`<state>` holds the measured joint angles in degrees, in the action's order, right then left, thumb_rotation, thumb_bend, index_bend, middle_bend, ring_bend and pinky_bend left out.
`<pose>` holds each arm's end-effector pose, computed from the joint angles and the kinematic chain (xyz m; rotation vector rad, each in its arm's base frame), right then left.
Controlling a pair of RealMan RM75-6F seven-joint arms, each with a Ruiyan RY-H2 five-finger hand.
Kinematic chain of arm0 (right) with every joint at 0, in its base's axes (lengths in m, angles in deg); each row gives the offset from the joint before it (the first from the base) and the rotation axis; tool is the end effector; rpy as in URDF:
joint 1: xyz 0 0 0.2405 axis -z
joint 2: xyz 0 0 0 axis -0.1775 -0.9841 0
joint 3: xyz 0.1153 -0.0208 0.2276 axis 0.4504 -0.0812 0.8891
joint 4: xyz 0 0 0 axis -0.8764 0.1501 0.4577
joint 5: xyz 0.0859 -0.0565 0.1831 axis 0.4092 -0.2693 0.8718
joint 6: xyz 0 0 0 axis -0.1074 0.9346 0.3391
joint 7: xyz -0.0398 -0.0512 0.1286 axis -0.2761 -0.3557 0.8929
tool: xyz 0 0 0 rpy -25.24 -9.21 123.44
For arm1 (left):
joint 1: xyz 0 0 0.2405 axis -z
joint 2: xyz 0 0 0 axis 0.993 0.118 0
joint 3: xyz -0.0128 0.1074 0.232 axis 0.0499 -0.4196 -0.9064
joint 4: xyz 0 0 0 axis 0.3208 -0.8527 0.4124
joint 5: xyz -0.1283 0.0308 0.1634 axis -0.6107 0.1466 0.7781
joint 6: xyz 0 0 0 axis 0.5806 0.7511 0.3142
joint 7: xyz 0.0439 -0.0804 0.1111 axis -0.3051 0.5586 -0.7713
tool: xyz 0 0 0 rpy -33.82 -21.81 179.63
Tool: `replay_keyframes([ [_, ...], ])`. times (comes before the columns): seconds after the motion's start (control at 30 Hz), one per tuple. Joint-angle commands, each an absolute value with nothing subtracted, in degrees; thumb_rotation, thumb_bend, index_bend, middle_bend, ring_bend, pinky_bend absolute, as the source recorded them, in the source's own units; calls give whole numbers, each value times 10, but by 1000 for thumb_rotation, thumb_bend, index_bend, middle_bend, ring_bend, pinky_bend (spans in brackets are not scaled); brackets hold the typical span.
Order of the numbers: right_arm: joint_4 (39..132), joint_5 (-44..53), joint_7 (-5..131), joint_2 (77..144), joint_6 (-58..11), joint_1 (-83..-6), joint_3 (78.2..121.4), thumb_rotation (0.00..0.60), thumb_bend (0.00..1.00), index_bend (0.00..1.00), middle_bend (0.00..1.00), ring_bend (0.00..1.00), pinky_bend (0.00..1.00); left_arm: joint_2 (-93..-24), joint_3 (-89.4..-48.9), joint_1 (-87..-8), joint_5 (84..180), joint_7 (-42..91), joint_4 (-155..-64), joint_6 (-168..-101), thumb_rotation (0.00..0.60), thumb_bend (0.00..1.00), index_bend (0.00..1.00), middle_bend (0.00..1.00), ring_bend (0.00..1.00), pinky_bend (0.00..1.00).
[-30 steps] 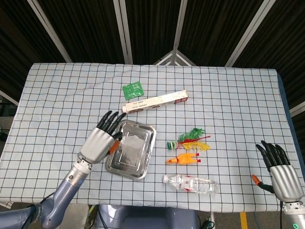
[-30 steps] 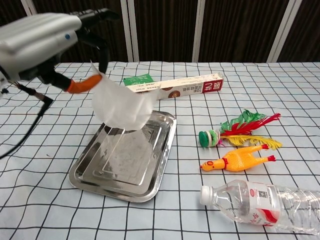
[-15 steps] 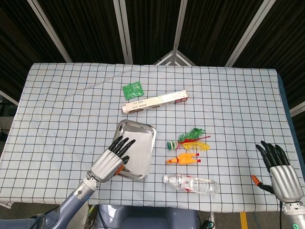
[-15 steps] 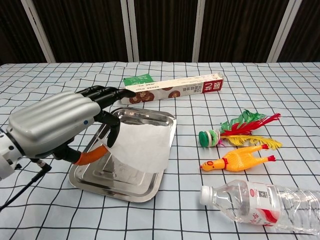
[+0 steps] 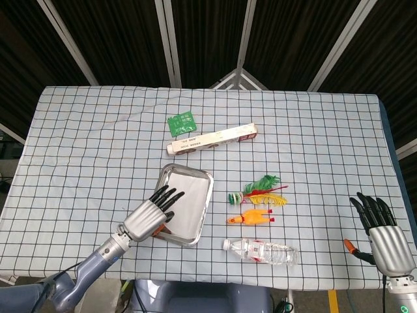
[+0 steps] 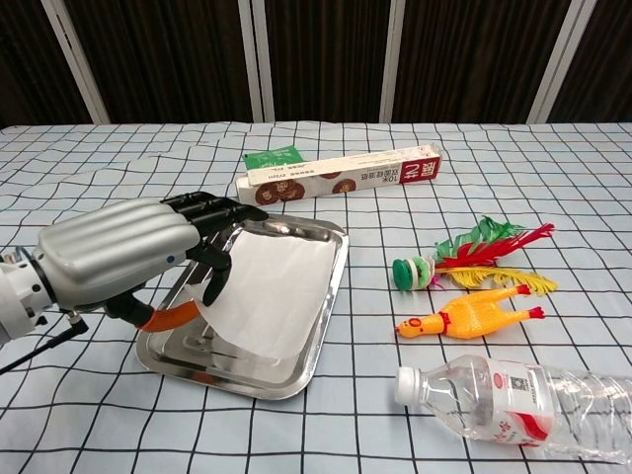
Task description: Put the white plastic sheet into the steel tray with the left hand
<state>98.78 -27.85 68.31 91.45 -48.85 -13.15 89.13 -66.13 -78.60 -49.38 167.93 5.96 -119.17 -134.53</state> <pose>-0.3121 -0.1581 0.1583 1.4825 -0.8841 0.9924 -0.1585 0.2540 -0.0403 -2.1841 -0.5113 -1.0434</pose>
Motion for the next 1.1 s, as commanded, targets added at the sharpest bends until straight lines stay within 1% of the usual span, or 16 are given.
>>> replay_keyframes([
  [0.03, 988, -278, 683, 915, -488, -132, 891, 600, 291, 0, 0, 0, 0, -656, -791, -490, 1684, 67, -1183, -1341, 600, 448, 509, 5, 0, 0],
  [0.07, 988, -279, 683, 915, -489, -131, 891, 600, 290, 0, 0, 0, 0, -655, -793, -490, 1684, 69, -1181, -1342, 600, 412, 457, 2, 0, 0],
  [0.1, 988, -279, 683, 915, -489, -131, 891, 600, 290, 0, 0, 0, 0, -652, -795, -492, 1683, 70, -1179, -1342, 600, 369, 378, 0, 0, 0],
  [0.13, 988, -279, 683, 915, -489, -131, 891, 600, 290, 0, 0, 0, 0, -647, -798, -494, 1681, 72, -1179, -1342, 600, 340, 320, 0, 0, 0],
  [0.2, 988, -279, 682, 915, -489, -131, 891, 600, 290, 0, 0, 0, 0, -641, -800, -495, 1680, 74, -1181, -1342, 600, 277, 167, 0, 0, 0],
  [0.3, 987, -279, 682, 915, -490, -131, 891, 600, 290, 0, 0, 0, 0, -632, -802, -497, 1680, 77, -1185, -1346, 600, 231, 46, 0, 0, 0],
  [0.37, 987, -279, 682, 915, -490, -131, 892, 600, 290, 0, 0, 0, 0, -627, -802, -499, 1679, 81, -1188, -1349, 600, 223, 12, 0, 0, 0],
  [0.53, 988, -280, 681, 916, -489, -131, 891, 600, 290, 0, 0, 0, 0, -611, -805, -502, 1676, 93, -1198, -1352, 600, 222, 0, 0, 0, 0],
  [0.7, 989, -279, 679, 916, -490, -131, 891, 600, 291, 0, 0, 0, 0, -591, -810, -501, 1670, 106, -1215, -1342, 600, 179, 0, 0, 0, 0],
  [0.93, 988, -276, 680, 915, -488, -131, 892, 600, 291, 0, 0, 0, 0, -575, -804, -529, 1641, 111, -1234, -1372, 600, 176, 0, 0, 0, 0],
  [1.03, 987, -276, 681, 915, -489, -131, 893, 600, 290, 0, 0, 0, 0, -562, -803, -557, 1622, 104, -1257, -1406, 600, 113, 0, 0, 0, 0],
  [1.1, 987, -277, 680, 915, -489, -131, 893, 600, 290, 0, 0, 0, 0, -550, -805, -581, 1613, 93, -1275, -1436, 600, 34, 0, 0, 0, 0],
])
